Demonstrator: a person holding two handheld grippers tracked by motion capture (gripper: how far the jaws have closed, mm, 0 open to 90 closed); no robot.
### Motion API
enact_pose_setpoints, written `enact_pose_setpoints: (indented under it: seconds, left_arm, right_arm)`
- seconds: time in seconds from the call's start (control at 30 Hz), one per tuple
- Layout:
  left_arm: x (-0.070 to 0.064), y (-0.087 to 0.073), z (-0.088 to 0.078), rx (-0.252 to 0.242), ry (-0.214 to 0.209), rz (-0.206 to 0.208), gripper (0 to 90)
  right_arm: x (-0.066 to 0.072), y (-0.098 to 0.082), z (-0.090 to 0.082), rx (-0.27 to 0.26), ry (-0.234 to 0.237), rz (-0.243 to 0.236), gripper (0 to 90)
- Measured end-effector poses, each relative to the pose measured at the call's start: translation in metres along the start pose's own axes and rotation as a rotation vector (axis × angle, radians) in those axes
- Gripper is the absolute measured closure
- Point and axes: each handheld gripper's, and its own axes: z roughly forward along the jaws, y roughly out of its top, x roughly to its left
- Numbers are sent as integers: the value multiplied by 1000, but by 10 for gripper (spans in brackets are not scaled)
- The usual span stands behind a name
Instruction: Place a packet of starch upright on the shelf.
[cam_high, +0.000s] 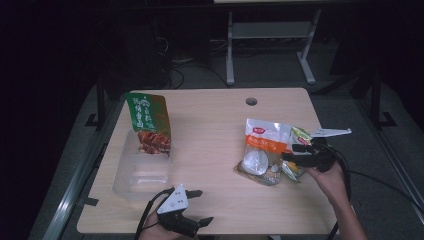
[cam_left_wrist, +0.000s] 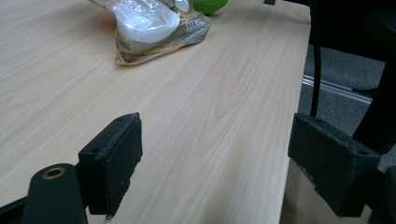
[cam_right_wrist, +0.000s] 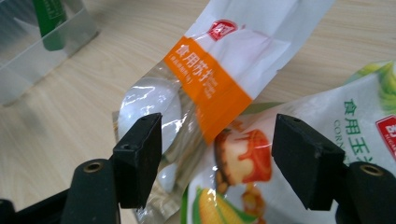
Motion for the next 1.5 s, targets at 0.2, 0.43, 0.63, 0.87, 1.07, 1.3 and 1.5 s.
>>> enact_pose_setpoints:
  seconds: [0.2,0.43,0.63,0.87,1.07,1.3,1.5]
  left_arm:
    - [0,0,1,-1,-3,-1,174]
    - [0,0,1,-1,-3,0,174]
    - [0,0,0,-2,-2,1,174]
    - [0,0,0,-2,-1,3,174]
    - [0,1,1,-2,-3,5,174]
    - [-1,0,2,3,-7,7,174]
    - [-2,1,2,4,-8,8,174]
  right_arm:
    - [-9,3,11,-22,21,28,356]
    - [-11,11,27,-17,37,44,380]
    - [-8,18,40,2,59,35,412]
    - [-5,18,51,26,71,28,409]
    - [-6,18,50,16,74,32,425]
    - [-5,18,54,23,74,37,489]
    - [-4,19,63,26,72,47,592]
